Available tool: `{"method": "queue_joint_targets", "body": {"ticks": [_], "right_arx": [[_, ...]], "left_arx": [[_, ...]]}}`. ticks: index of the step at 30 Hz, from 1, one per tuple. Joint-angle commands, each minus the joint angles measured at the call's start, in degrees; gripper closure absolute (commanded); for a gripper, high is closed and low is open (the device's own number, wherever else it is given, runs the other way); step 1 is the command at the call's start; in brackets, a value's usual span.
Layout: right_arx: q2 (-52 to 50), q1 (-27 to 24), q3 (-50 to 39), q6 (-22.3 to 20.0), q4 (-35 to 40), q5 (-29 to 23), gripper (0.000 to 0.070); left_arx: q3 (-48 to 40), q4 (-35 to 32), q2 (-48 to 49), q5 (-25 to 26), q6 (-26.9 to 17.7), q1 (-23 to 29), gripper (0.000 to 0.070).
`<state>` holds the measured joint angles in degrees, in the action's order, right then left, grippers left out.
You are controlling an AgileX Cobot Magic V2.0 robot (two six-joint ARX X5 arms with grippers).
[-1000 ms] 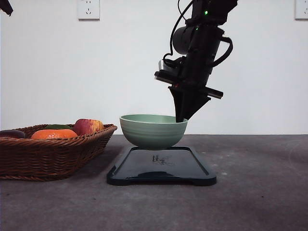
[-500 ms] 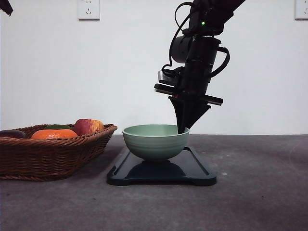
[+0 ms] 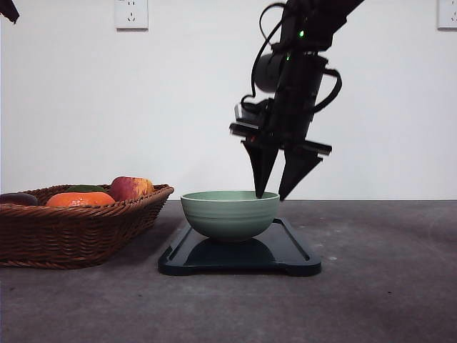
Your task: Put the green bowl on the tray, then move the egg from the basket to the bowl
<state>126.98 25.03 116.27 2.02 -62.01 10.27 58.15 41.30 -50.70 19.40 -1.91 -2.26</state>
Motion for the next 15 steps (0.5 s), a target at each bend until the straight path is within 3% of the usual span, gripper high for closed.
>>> {"method": "queue_joint_targets", "body": {"ticks": [1, 8, 15], "right_arx": [[-2.53, 0.56, 1.82, 0.57, 0.78, -0.35, 0.0433], [-11.76, 0.71, -3.68, 0.57, 8.92, -2.80, 0.0434], [-27.73, 0.71, -24.73, 0.57, 24.31, -2.79, 0.0435]], "left_arx": [[1.49, -0.59, -0.28, 0.17, -0.22, -0.07, 0.0349], [1.49, -0.57, -0.28, 0.17, -0.22, -0.07, 0.0349], [1.49, -0.57, -0.28, 0.17, -0.22, -0.07, 0.0349]]}}
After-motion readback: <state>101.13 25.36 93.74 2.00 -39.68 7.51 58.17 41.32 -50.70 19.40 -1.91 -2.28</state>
